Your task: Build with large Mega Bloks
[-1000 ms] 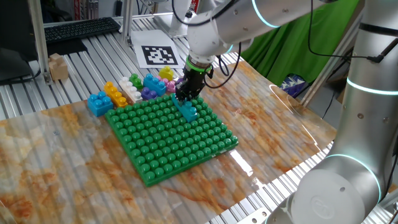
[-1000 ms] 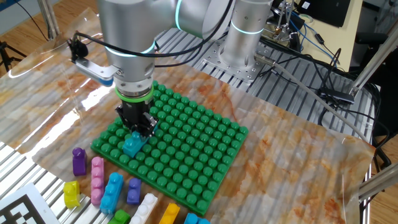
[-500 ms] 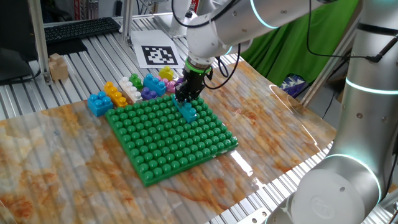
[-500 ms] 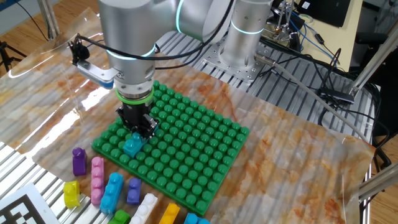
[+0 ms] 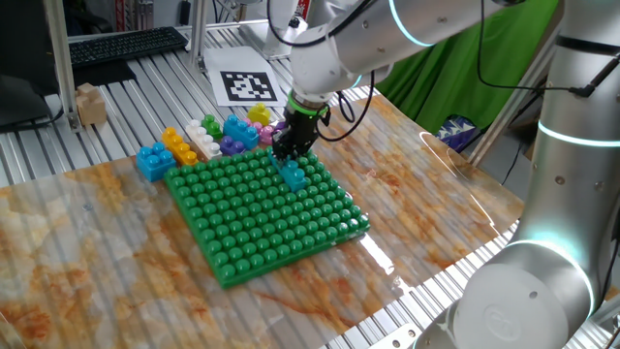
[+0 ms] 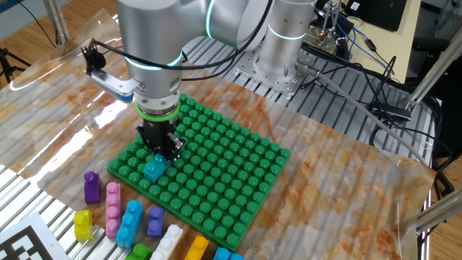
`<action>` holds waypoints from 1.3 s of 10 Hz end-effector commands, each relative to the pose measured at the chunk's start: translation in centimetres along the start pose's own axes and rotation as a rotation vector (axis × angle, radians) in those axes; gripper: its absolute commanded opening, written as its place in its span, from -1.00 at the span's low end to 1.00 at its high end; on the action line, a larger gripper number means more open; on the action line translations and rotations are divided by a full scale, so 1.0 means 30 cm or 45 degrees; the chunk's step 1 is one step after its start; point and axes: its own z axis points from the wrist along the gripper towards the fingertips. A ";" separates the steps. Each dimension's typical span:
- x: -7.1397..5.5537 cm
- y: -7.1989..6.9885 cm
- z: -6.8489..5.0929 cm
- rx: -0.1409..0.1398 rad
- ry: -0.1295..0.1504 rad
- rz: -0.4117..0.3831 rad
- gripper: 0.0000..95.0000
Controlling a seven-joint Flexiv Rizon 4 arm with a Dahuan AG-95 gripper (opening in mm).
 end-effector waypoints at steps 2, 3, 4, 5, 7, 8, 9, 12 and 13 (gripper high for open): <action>-0.002 -0.001 0.015 0.021 0.027 0.038 0.20; -0.002 -0.001 0.014 0.053 0.045 0.045 0.20; -0.002 -0.001 0.014 0.051 0.043 0.056 0.60; -0.002 -0.001 0.012 0.053 0.042 0.058 0.60; -0.003 -0.002 -0.002 0.040 0.051 0.073 0.60; -0.003 -0.002 -0.010 0.040 0.055 0.074 0.60; -0.003 -0.002 -0.023 0.040 0.065 0.070 0.60; -0.002 -0.006 -0.073 0.040 0.090 0.048 0.60; 0.001 -0.011 -0.114 0.032 0.105 0.034 -0.20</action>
